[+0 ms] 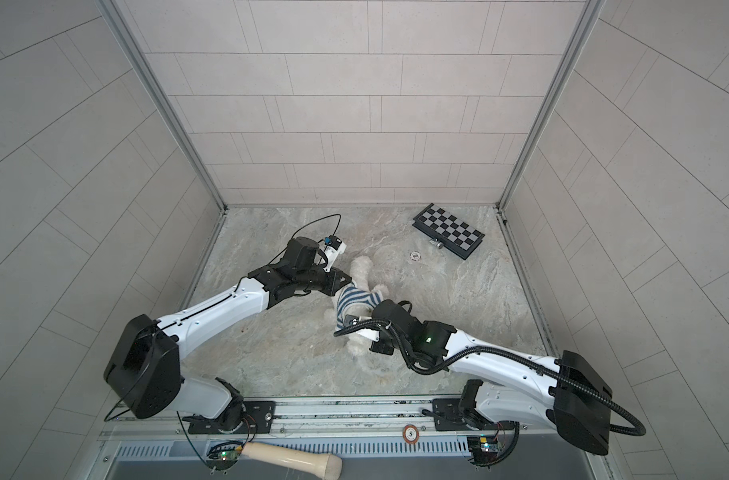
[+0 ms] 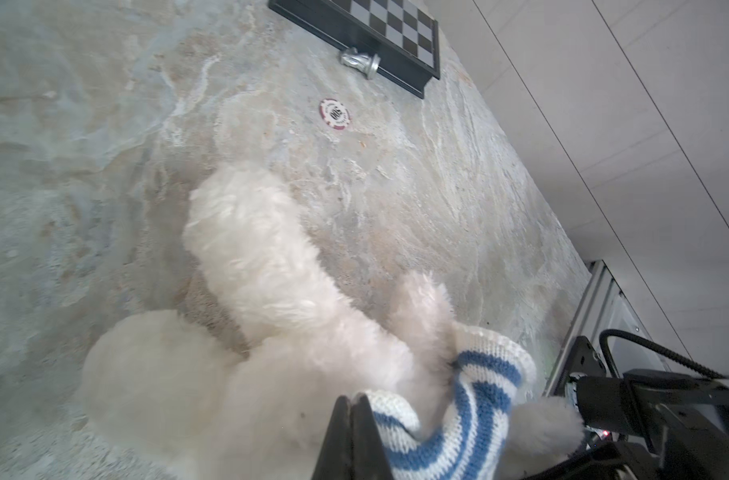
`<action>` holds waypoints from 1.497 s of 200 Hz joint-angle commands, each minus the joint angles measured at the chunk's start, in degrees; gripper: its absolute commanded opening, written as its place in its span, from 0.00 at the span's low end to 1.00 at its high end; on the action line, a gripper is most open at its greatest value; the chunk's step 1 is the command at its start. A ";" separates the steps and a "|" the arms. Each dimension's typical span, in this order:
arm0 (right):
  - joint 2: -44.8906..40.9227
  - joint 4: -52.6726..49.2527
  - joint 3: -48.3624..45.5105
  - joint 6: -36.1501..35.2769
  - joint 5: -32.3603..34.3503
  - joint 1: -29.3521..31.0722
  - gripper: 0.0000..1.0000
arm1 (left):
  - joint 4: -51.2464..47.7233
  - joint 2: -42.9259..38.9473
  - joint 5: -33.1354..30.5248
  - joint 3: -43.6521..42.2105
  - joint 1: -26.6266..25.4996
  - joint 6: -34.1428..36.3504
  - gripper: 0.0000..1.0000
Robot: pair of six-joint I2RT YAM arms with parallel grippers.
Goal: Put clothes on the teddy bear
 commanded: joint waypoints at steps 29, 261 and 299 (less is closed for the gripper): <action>-9.39 2.28 -2.20 -3.13 -0.04 1.84 0.00 | 2.78 2.31 -7.43 -0.43 7.41 -3.13 0.00; -25.10 7.40 -5.65 1.43 0.12 -0.52 0.00 | 3.46 -11.57 -16.09 -11.91 7.89 -6.19 0.00; -26.97 6.30 -5.39 1.69 0.48 -0.53 0.00 | 5.84 -12.53 -20.38 -14.32 9.62 -8.40 0.00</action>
